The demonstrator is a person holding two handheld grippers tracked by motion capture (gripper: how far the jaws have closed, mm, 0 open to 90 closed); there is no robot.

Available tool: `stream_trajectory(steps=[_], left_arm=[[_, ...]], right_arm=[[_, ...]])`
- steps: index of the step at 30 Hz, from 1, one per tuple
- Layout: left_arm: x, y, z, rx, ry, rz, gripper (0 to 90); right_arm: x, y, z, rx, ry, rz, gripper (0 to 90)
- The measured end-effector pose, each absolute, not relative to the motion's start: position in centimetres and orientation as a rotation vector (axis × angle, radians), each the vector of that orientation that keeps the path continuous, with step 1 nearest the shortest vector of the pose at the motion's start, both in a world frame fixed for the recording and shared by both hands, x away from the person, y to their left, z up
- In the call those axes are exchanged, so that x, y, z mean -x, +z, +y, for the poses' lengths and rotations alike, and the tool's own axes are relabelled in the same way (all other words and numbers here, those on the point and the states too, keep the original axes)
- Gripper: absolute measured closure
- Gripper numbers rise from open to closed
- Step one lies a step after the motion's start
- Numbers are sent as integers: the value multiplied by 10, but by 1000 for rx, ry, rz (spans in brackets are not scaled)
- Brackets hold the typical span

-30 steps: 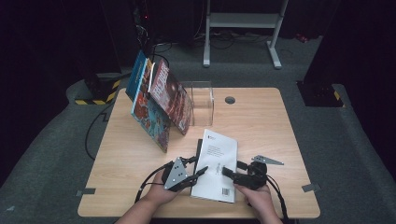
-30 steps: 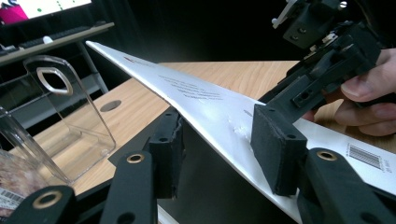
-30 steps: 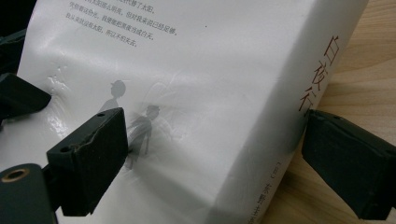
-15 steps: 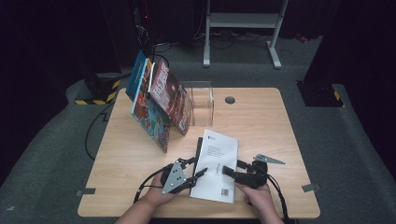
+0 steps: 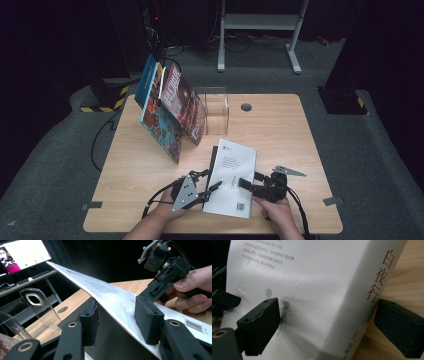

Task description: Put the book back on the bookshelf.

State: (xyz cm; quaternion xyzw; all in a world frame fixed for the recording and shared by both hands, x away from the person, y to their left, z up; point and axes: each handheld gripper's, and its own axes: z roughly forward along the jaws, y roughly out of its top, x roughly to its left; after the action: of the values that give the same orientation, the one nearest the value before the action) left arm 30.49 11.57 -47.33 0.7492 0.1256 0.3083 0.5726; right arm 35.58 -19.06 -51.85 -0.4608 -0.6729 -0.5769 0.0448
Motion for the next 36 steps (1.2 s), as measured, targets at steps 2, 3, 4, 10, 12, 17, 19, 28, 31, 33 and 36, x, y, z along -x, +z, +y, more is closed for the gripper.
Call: stream_trajectory(steps=[2,3,4,10,12,17,19,28,31,33,36], left_arm=[[-305,-473,116,-1756,723,294,548],[-305,-473,116,-1755,722,290,549],[-304,-473,116,-1755,723,290,549],[-309,-475,117,-1757,691,316,548],[-310,-475,118,-1761,683,323,548],[-312,-476,118,-1760,666,338,549],[-313,-476,119,-1764,662,343,549],[-320,-474,122,-1814,591,385,550],[-323,-476,124,-1818,564,417,550],[-326,-478,125,-1819,546,439,550],[-328,-480,125,-1818,529,465,550]], right_arm=[[-357,-519,-191,1406,-1758,-2046,69],[-358,-521,-191,1395,-1750,-2023,70],[-360,-523,-191,1377,-1744,-1997,69],[-358,-519,-190,1396,-1742,-2040,76],[-357,-517,-190,1413,-1725,-2049,77],[-356,-515,-190,1427,-1720,-2071,89],[-355,-513,-190,1430,-1727,-2087,100],[-347,-509,-190,1436,-1763,-2144,142],[-344,-507,-189,1443,-1784,-2180,162],[-342,-504,-189,1442,-1799,-2209,183],[-339,-501,-189,1444,-1820,-2243,206]])
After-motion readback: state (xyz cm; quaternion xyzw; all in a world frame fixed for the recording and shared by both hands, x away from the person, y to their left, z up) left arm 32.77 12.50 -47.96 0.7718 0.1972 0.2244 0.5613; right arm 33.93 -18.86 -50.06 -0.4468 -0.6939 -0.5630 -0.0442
